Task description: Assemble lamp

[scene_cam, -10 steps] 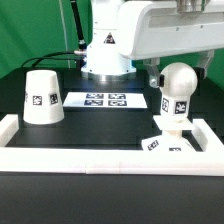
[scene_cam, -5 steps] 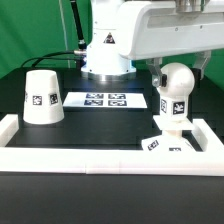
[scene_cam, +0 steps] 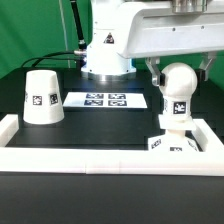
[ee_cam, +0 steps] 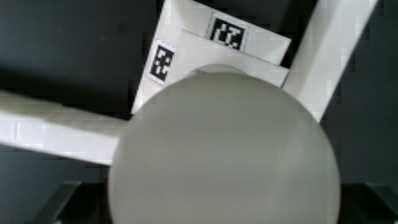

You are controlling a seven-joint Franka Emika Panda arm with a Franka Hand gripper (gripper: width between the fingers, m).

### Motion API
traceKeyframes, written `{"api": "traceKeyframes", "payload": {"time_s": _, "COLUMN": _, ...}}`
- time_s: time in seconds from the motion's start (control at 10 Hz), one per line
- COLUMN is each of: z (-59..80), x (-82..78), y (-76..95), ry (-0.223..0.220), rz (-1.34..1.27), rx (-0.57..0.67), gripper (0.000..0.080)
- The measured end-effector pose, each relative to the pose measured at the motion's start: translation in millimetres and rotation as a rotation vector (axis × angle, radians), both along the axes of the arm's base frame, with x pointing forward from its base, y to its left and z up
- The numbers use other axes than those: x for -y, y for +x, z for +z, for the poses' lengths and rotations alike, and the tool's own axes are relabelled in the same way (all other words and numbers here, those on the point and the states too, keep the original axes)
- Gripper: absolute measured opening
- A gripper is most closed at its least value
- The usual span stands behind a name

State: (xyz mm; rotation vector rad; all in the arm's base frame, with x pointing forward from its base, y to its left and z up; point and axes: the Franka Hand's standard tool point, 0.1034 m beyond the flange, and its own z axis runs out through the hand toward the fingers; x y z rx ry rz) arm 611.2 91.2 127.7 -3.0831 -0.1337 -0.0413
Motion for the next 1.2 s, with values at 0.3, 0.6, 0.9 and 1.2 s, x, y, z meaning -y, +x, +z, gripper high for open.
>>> {"api": "traceKeyframes", "payload": {"time_s": 0.3, "z": -0.9, "x": -4.1, "y": -1.8, "ry": 0.012, "rz": -0.288, "rx": -0.024, "gripper": 0.0576}}
{"api": "traceKeyframes", "payload": {"time_s": 0.6, "z": -1.8, "x": -2.6, "y": -1.9, "ry": 0.023, "rz": -0.584, "rx": -0.045, "gripper": 0.0576}}
{"api": "traceKeyframes", "payload": {"time_s": 0.9, "z": -2.2, "x": -4.3, "y": -3.1, "ry": 0.038, "rz": -0.931, "rx": -0.078, "gripper": 0.0576}}
{"api": "traceKeyframes", "payload": {"time_s": 1.2, "z": -2.2, "x": -6.3, "y": -3.4, "ry": 0.046, "rz": -0.977, "rx": -0.088, "gripper": 0.0642}}
